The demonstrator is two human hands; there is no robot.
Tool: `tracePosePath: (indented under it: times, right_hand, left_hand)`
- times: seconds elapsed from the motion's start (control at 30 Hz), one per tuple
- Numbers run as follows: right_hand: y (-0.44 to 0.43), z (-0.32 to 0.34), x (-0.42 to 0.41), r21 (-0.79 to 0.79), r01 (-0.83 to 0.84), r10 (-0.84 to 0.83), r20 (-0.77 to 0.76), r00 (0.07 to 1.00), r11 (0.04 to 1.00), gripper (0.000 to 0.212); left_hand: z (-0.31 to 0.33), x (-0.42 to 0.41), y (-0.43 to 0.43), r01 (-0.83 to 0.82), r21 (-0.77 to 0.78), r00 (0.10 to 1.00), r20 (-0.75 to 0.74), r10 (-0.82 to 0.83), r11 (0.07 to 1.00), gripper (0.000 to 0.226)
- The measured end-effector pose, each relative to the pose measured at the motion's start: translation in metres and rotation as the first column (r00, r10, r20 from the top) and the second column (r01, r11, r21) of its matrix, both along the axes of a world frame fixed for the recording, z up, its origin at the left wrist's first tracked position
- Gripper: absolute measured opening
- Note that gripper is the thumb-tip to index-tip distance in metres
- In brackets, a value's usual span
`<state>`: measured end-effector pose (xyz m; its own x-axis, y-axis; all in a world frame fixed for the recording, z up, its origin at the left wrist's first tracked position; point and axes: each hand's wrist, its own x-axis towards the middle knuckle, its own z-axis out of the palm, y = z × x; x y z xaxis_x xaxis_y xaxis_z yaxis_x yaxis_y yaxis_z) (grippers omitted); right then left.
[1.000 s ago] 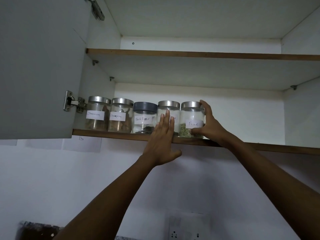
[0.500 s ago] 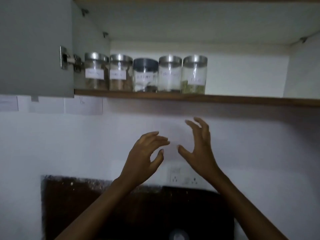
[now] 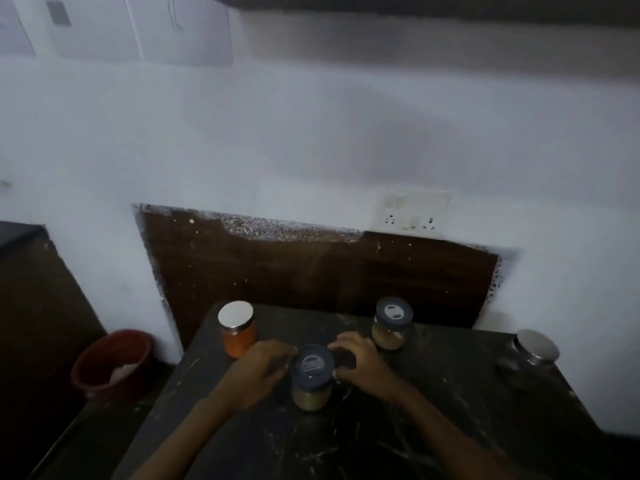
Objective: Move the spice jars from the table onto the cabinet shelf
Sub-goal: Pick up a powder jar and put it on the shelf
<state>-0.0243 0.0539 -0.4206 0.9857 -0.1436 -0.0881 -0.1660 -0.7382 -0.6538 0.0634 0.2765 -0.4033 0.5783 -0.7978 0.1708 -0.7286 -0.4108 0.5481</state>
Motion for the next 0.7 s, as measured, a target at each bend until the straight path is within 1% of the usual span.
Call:
tracePosePath:
  times: [0.07, 0.13, 0.2, 0.27, 0.33, 0.4, 0.57, 0.63, 0.7]
  right_hand:
    - [0.01, -0.02, 0.001, 0.035, 0.01, -0.007, -0.081, 0.997, 0.999, 0.071]
    - [0.017, -0.035, 0.003, 0.095, 0.048, -0.037, -0.117, 0.992, 0.994, 0.088]
    - [0.025, -0.048, 0.005, 0.168, 0.093, -0.073, -0.124, 0.99, 0.981, 0.094]
    - [0.033, -0.058, 0.008, 0.226, 0.141, -0.126, -0.081, 0.989, 0.964, 0.084]
    - [0.039, -0.064, 0.01, 0.235, 0.188, -0.185, -0.034, 0.982, 0.954, 0.07]
    - [0.039, -0.065, 0.01, 0.241, 0.217, -0.223, -0.001, 0.975, 0.946, 0.063]
    - [0.035, -0.06, 0.011, 0.228, 0.23, -0.247, 0.047, 0.968, 0.946, 0.047]
    - [0.03, -0.052, 0.009, 0.229, 0.213, -0.23, 0.05, 0.972, 0.95, 0.042]
    - [0.023, -0.038, 0.004, 0.237, 0.16, -0.174, 0.041, 0.984, 0.958, 0.035]
  left_hand:
    - [-0.025, -0.008, 0.009, 0.039, 0.134, 0.999, -0.028, -0.035, 0.99, 0.049]
    - [-0.041, -0.014, 0.013, 0.061, 0.203, 0.998, -0.047, -0.052, 0.977, 0.057]
    - [-0.049, -0.018, 0.015, 0.062, 0.239, 0.998, -0.045, -0.053, 0.969, 0.059]
    - [-0.053, -0.019, 0.016, 0.062, 0.257, 0.998, -0.023, -0.058, 0.965, 0.061]
    - [-0.055, -0.018, 0.015, 0.071, 0.278, 0.997, -0.019, -0.068, 0.958, 0.063]
    - [-0.055, -0.016, 0.013, 0.074, 0.302, 0.997, -0.029, -0.069, 0.95, 0.064]
    - [-0.055, -0.013, 0.012, 0.09, 0.297, 0.996, -0.036, -0.083, 0.951, 0.067]
    - [-0.054, -0.013, 0.011, 0.103, 0.28, 0.995, -0.023, -0.101, 0.954, 0.073]
    - [-0.051, -0.013, 0.01, 0.11, 0.249, 0.993, 0.007, -0.115, 0.962, 0.084]
